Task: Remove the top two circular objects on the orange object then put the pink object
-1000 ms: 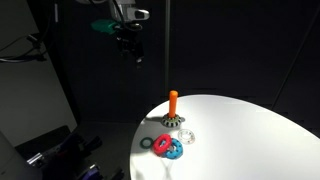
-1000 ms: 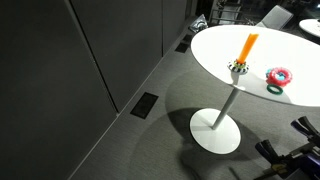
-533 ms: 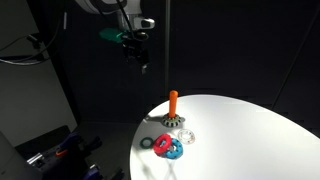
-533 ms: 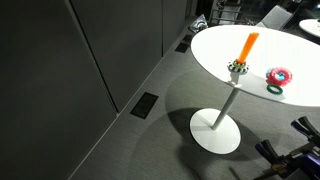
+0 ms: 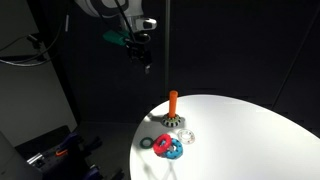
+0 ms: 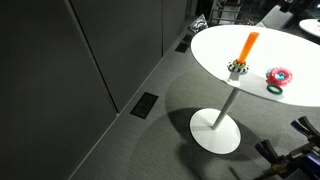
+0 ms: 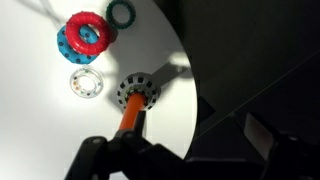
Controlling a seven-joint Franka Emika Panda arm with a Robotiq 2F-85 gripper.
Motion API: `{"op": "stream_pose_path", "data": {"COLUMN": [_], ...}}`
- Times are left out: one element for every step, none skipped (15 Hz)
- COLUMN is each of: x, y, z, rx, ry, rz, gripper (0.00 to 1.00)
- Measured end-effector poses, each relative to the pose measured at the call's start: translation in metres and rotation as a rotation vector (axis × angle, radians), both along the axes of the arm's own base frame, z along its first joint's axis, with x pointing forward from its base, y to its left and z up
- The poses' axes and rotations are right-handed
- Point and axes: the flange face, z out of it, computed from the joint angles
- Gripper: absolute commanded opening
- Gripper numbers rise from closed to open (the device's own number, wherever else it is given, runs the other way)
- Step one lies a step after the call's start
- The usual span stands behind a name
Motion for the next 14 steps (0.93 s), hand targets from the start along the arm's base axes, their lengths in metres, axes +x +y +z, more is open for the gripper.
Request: {"op": "stream_pose_path", "data": {"x": [0.005, 0.01, 0.014, 0.019, 0.024, 0.028, 0.031, 0.034, 0.036, 0.038, 0.041, 0.043, 0.045, 0.047], "y": [-0.001, -0.003, -0.005, -0.007, -0.009, -0.012, -0.015, -0.018, -0.022, -0.025, -0.029, -0.032, -0.035, -0.037], "z": [-0.003, -0.008, -0.014, -0.02, -0.027, -0.035, -0.044, -0.053, -0.062, -0.071, -0.08, -0.089, -0.098, -0.107], "rx": [-0.001, -0.001, -0.001, -0.002, -0.002, -0.003, -0.003, -0.007, -0.011, -0.016, -0.019, -0.021, -0.023, -0.024], "ry": [-0.021, -0.04, -0.057, -0.075, -0.091, -0.102, -0.111, -0.121, -0.129, -0.136, -0.143, -0.151, -0.159, -0.164], "rz": [-0.015, -0.029, -0.047, -0.065, -0.081, -0.098, -0.114, -0.127, -0.144, -0.159, -0.173, -0.187, -0.199, -0.211], "gripper": [1.0, 1.0, 1.0, 1.0, 1.0, 1.0, 1.0, 1.0, 1.0, 1.0, 1.0, 1.0, 1.0, 1.0]}}
